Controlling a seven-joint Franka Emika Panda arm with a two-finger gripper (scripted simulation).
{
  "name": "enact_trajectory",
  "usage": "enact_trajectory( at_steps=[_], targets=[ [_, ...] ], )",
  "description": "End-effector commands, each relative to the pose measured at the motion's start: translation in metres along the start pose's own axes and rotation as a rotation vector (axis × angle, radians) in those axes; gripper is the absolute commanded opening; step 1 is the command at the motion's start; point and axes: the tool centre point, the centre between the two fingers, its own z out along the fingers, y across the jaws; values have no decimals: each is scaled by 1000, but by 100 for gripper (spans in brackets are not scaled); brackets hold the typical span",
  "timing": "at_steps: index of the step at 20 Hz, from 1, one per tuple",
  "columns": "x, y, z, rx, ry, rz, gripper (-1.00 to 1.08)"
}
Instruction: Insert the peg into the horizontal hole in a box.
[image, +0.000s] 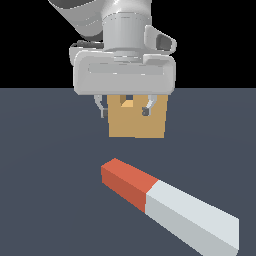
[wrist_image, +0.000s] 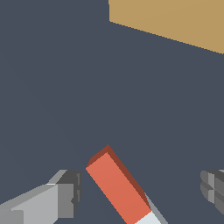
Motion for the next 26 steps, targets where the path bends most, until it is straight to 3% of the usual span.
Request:
enact_trajectory(
  at_steps=[1,13,26],
  targets=[
    [-12,-1,5,-1,-1,-44,100],
    [-71,7,31,-5,-6,-281,100],
    [-132,34,59,-11,-12,-541,100]
  ],
)
